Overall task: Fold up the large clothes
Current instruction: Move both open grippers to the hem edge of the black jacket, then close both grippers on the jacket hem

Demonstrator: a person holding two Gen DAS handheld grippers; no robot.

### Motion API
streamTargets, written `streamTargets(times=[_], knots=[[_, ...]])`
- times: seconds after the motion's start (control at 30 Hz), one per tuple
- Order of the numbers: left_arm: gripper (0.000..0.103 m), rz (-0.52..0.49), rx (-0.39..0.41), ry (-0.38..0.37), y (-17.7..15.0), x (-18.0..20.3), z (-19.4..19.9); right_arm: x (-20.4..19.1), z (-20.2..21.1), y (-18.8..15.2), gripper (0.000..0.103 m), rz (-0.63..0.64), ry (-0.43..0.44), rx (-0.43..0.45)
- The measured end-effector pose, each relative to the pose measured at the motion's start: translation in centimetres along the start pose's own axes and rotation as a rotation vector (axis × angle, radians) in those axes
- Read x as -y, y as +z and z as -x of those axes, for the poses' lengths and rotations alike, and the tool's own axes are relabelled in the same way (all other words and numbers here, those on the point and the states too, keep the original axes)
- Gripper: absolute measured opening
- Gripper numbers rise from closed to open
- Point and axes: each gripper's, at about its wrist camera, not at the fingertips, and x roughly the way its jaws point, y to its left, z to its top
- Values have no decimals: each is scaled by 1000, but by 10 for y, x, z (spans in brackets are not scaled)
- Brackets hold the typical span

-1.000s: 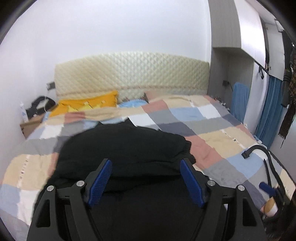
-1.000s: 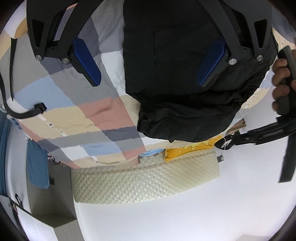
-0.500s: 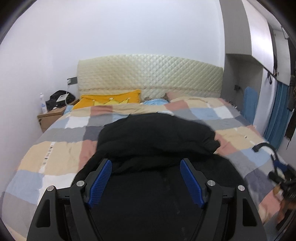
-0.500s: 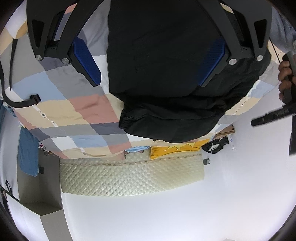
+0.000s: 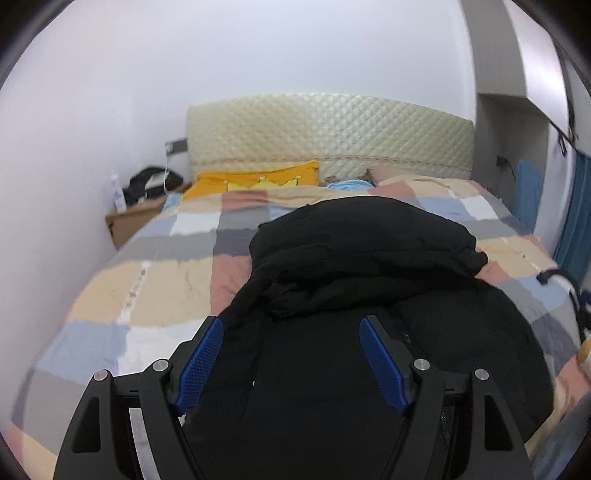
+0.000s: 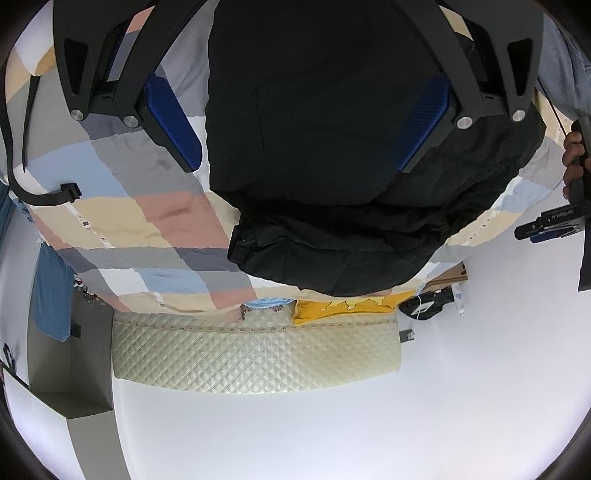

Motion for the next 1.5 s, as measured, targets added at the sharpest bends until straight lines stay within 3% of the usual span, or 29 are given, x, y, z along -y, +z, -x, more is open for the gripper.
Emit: streamTargets(times=[0.2, 0.37, 0.53, 0.63, 0.83, 0.93, 1.03, 1.23, 1.33, 1.43, 1.5], knots=[[76, 75, -39, 17, -6, -20, -17, 1, -13, -2, 103, -11, -5, -58], [76, 141, -69, 2, -9, -35, -20, 20, -32, 0, 103, -77, 35, -171], [76, 191, -127, -7, -16, -49, -26, 58, -53, 2, 103, -169, 63, -369], [76, 229, -164, -13, -20, -57, -31, 82, -67, -2, 103, -238, 138, -502], [76, 330, -226, 28, -29, -87, -41, 117, -106, -44, 103, -465, 155, -720], [76, 419, -265, 37, -39, -108, -46, 126, -117, -65, 103, -556, 128, -794], [76, 551, -304, 23, -51, -131, -51, 118, -127, -79, 103, -592, 197, -872], [76, 646, -339, -13, -63, -145, -54, 93, -132, -93, 103, -648, 236, -876], [76, 645, -360, 10, -66, -147, -59, 81, -134, -97, 103, -640, 249, -869], [76, 643, -393, 63, -69, -151, -63, 72, -128, -91, 103, -641, 324, -828], [76, 643, -416, 83, -72, -155, -66, 68, -117, -79, 103, -651, 442, -760]])
